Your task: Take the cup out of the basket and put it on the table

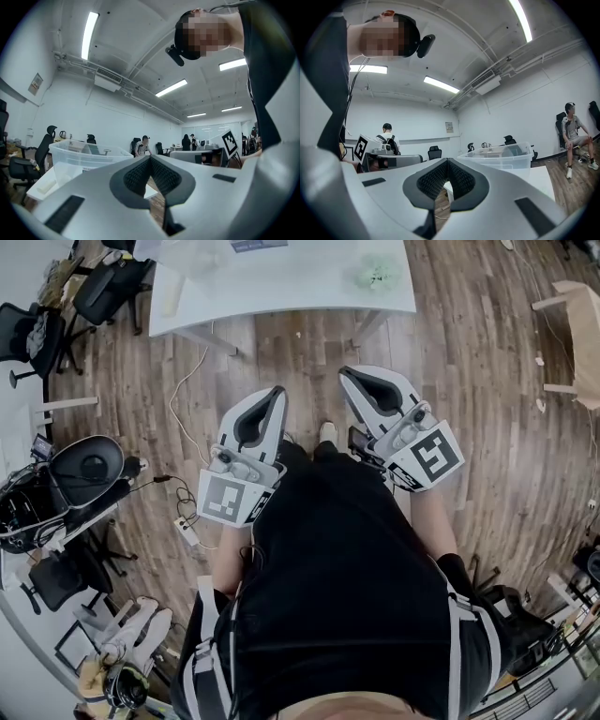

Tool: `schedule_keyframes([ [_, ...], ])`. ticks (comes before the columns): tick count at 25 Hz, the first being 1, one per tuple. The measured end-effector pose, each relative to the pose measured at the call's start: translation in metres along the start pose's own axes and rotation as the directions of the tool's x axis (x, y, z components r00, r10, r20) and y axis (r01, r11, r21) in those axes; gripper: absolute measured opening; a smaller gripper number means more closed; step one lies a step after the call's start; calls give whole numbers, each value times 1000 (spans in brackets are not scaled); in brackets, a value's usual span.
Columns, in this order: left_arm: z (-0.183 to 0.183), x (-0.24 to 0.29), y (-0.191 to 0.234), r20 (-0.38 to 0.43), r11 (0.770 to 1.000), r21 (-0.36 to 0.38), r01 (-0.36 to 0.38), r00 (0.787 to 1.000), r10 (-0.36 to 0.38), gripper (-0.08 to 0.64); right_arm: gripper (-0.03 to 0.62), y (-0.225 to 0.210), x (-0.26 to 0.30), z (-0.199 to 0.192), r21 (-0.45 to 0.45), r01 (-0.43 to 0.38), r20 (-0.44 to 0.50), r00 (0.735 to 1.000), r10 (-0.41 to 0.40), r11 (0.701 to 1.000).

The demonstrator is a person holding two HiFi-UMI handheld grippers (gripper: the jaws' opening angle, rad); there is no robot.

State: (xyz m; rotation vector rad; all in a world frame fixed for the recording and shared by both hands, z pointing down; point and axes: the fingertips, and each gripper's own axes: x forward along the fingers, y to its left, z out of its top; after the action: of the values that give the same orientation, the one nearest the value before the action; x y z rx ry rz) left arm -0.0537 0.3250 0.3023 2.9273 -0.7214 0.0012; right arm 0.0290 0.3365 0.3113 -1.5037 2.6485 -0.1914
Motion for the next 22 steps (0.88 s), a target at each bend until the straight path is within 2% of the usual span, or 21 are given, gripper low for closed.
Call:
schedule_keyframes([
  [10, -3, 17, 29, -12, 999, -14, -43, 999, 43, 17, 18, -24, 23, -8, -3, -3, -34, 999, 3, 1000],
  [22, 8, 55, 112, -1, 999, -10, 32, 999, -32, 17, 18, -54, 107, -2, -25, 50, -46, 998, -51, 998],
])
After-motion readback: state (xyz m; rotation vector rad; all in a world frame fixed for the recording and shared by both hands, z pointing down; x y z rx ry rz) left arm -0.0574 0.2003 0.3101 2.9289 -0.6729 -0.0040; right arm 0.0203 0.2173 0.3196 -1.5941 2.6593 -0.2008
